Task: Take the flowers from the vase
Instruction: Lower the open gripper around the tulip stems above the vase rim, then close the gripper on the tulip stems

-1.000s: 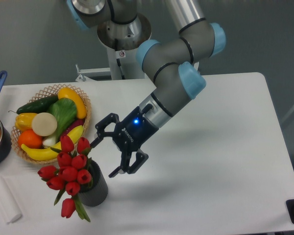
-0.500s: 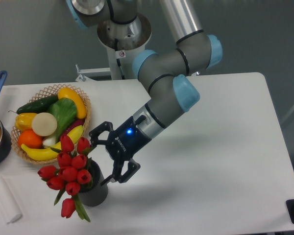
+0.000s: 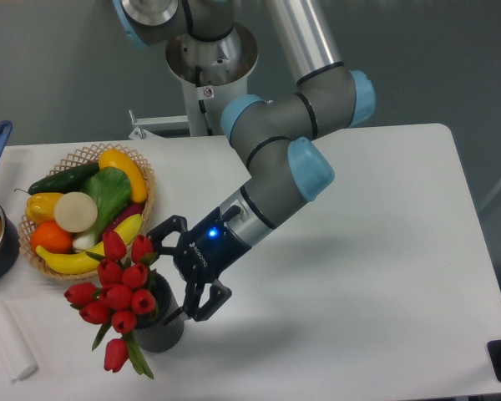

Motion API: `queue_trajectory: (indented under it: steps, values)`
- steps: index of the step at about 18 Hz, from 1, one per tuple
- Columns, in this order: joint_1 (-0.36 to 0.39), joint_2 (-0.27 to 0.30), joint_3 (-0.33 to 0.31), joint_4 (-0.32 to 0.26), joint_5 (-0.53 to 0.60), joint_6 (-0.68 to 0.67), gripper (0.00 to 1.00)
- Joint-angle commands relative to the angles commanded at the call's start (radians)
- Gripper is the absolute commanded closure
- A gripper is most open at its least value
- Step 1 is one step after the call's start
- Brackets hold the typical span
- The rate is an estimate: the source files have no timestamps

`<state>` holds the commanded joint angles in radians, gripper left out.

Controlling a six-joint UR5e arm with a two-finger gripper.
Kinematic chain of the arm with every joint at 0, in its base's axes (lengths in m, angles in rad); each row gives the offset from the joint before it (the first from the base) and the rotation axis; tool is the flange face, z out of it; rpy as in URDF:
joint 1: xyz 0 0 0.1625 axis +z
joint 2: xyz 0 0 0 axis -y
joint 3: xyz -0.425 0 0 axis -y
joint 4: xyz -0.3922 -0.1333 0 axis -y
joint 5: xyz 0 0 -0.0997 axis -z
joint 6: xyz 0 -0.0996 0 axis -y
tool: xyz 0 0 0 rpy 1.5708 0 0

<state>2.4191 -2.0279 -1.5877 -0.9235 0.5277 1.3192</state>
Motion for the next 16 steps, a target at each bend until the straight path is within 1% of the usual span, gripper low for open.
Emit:
queue_trajectory:
  steps: [3,9,13,16]
  values:
    - [-0.012,-0.009,0.000,0.000,0.003,0.000,0.00]
    - [-0.011,-0.002,-0.014,0.003,0.006,0.011,0.00]
    - [-0.015,0.003,-0.031,0.003,0.034,0.011,0.00]
    - [-0.037,0.001,-0.032,0.005,0.034,0.009,0.00]
